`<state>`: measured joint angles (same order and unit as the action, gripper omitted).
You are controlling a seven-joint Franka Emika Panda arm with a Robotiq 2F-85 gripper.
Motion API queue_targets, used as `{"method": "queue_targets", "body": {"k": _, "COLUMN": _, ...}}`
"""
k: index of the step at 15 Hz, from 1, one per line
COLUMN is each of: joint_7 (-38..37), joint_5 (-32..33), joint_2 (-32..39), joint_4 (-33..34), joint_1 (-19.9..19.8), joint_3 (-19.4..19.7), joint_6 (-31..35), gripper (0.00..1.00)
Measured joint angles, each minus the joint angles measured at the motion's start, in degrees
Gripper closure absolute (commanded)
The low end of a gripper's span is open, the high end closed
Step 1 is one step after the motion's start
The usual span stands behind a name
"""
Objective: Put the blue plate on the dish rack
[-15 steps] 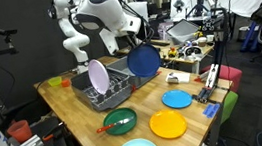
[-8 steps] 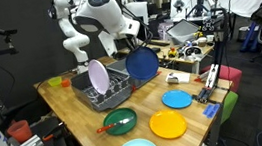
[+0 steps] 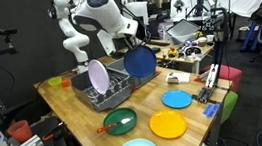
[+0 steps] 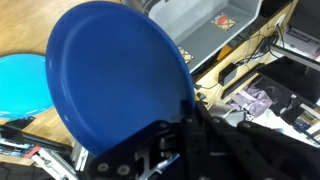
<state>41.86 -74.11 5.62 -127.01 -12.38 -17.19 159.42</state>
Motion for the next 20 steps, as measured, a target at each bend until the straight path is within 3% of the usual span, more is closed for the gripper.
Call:
{"method": "queue_targets", "body": {"k": 5, "joint_7": 13.7, "joint_5": -22.2, "joint_2": -0.1, "joint_4": 3.3, "joint_1": 2.5, "joint_3": -4.2, "joint_6": 0.1, "gripper": 0.98}}
{"method": "queue_targets", "body": {"k": 10, "joint_7": 29.6, "joint_5": -43.1, "joint_2": -0.2, "joint_4": 4.7, "joint_1": 3.3, "joint_3": -4.9, "joint_6": -1.3, "gripper": 0.98}}
{"method": "queue_targets", "body": {"k": 12, "joint_7": 31.9, "joint_5": -46.0, "joint_2": 0.1, "joint_4": 4.4, "joint_1": 3.2, "joint_3": -4.5, "joint_6": -3.0, "gripper": 0.93}}
{"method": "queue_targets", "body": {"k": 20, "joint_7": 32.1, "joint_5": -46.2, "joint_2": 0.9, "joint_4": 4.0, "joint_1": 3.2, "joint_3": -4.5, "joint_6": -4.4, "gripper": 0.93}}
